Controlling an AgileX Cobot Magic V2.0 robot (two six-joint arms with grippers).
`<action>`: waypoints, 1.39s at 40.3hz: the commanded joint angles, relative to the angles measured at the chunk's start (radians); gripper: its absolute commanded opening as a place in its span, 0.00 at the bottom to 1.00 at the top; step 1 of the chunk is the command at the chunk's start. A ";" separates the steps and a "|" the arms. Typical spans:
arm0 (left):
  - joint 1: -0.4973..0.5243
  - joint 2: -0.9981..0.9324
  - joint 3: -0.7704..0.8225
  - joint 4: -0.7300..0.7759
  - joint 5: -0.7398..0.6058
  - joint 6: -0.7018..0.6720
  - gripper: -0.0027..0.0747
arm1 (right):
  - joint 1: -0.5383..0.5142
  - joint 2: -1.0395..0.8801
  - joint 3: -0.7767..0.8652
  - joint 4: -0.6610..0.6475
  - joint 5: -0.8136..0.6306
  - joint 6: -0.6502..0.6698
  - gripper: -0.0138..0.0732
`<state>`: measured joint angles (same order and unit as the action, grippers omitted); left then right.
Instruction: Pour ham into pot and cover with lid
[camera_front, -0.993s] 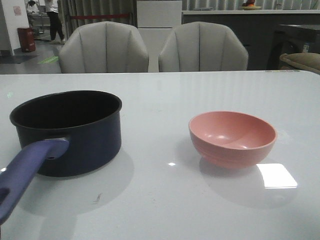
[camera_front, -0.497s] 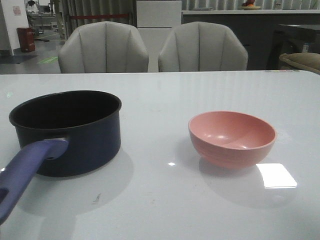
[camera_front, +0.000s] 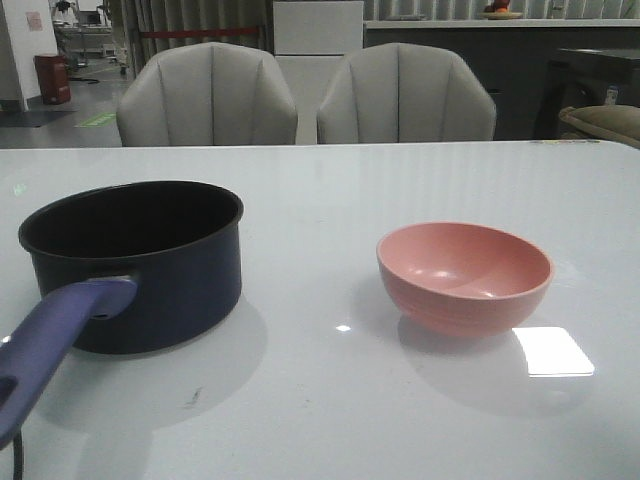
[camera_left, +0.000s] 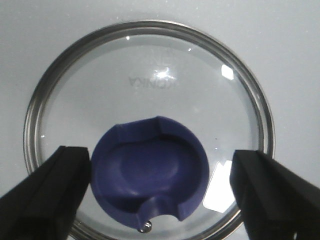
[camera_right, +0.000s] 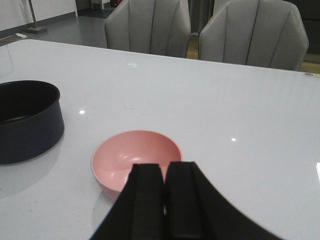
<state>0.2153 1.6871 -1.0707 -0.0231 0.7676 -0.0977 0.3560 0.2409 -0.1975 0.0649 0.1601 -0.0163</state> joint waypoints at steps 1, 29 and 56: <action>-0.004 -0.022 -0.030 0.000 -0.020 -0.001 0.78 | 0.000 0.006 -0.027 -0.002 -0.090 -0.013 0.33; -0.003 0.048 -0.030 -0.009 -0.064 -0.001 0.45 | 0.000 0.006 -0.027 -0.002 -0.090 -0.013 0.33; -0.003 -0.012 -0.030 -0.009 -0.071 -0.001 0.41 | 0.000 0.006 -0.027 -0.002 -0.090 -0.013 0.33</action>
<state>0.2153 1.7480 -1.0761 -0.0253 0.7225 -0.0954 0.3560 0.2409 -0.1975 0.0649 0.1601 -0.0163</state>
